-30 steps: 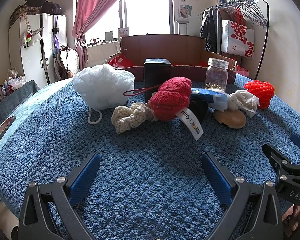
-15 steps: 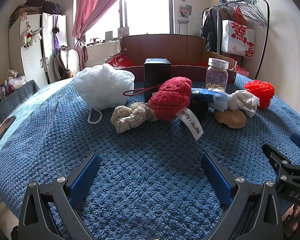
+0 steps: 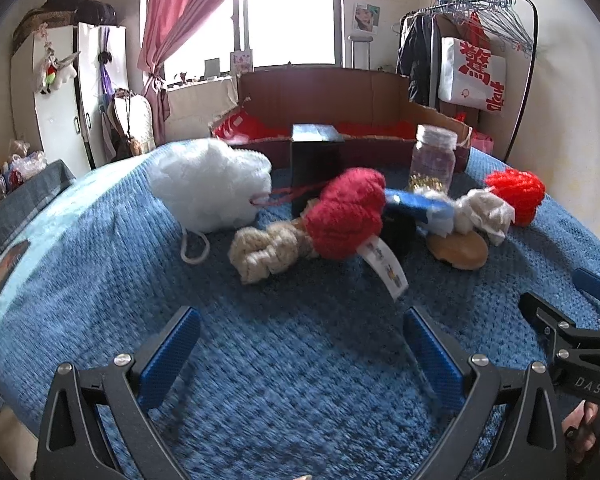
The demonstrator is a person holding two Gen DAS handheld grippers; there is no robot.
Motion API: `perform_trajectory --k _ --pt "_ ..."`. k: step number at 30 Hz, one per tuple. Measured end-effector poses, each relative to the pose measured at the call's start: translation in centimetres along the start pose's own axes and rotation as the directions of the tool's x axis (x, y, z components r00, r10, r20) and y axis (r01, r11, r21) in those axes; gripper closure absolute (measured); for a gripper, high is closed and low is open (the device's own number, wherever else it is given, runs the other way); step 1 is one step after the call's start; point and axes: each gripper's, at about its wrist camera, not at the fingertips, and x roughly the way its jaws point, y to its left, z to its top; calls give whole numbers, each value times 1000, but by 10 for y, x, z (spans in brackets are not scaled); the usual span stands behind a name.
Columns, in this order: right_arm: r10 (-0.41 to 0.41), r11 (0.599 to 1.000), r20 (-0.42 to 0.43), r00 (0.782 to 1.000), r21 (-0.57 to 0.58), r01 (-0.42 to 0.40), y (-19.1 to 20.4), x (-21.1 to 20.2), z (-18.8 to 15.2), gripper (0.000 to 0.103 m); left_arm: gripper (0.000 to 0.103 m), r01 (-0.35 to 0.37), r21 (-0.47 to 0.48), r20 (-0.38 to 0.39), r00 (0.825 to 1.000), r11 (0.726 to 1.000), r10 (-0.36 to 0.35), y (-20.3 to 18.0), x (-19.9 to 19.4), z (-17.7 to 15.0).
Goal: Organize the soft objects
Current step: 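Grasp the white mesh puffball with the left tool while the right tool grasps the red mesh ball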
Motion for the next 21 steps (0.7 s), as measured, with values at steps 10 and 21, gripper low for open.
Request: perform_trajectory --k 10,21 --pt "-75 997 17 997 0 75 -22 3 34 0 0 -58 -2 41 997 998 58 31 -1 36" --pt "-41 998 -69 997 45 44 -54 38 88 0 1 -95 -1 10 995 995 95 65 34 84"
